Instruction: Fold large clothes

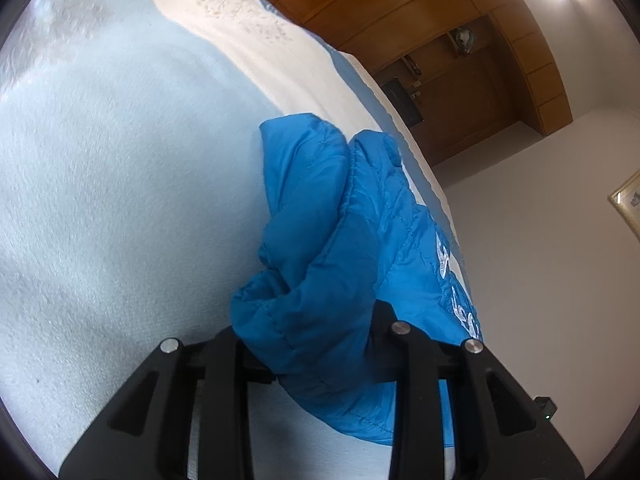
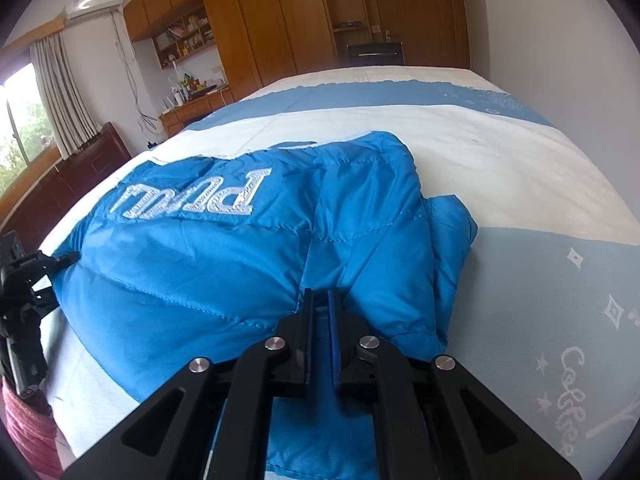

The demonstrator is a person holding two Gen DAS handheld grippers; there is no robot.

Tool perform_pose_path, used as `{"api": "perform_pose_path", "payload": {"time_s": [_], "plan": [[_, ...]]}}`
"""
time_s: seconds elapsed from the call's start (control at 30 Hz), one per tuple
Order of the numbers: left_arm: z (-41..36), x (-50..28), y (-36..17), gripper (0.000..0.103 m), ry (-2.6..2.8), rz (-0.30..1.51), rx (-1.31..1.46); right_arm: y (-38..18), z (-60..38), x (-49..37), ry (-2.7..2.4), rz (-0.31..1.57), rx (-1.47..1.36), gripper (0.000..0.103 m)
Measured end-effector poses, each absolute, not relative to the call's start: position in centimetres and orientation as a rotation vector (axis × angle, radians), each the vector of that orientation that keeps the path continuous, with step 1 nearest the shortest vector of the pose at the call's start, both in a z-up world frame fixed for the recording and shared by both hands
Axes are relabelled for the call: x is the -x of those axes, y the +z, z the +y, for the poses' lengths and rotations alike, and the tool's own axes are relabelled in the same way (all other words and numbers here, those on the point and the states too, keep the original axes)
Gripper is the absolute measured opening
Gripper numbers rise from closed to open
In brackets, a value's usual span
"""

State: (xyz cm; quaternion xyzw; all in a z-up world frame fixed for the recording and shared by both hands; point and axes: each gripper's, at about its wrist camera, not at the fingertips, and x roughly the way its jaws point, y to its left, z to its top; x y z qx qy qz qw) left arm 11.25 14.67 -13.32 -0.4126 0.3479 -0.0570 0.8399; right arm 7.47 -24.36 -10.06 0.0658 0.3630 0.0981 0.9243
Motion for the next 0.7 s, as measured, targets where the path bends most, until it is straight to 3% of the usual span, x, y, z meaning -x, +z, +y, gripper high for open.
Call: {"api": "perform_pose_path", "payload": {"time_s": [0.17, 0.43, 0.7], "plan": [[14.0, -11.1, -12.0, 0.028, -0.104, 0.72, 0.829, -8.8, -24.8, -6.9, 0.228, 0.742, -0.146, 0.02], [11.7, -10.9, -7.9, 0.026, -0.084, 0.655, 0.706, -5.3, -26.5, -5.2, 0.23, 0.685, -0.168, 0.02], [4.3, -10.8, 0.2, 0.026, -0.151, 0.557, 0.463, 0.0, -28.2, -3.0, 0.223, 0.622, -0.146, 0.021]]}}
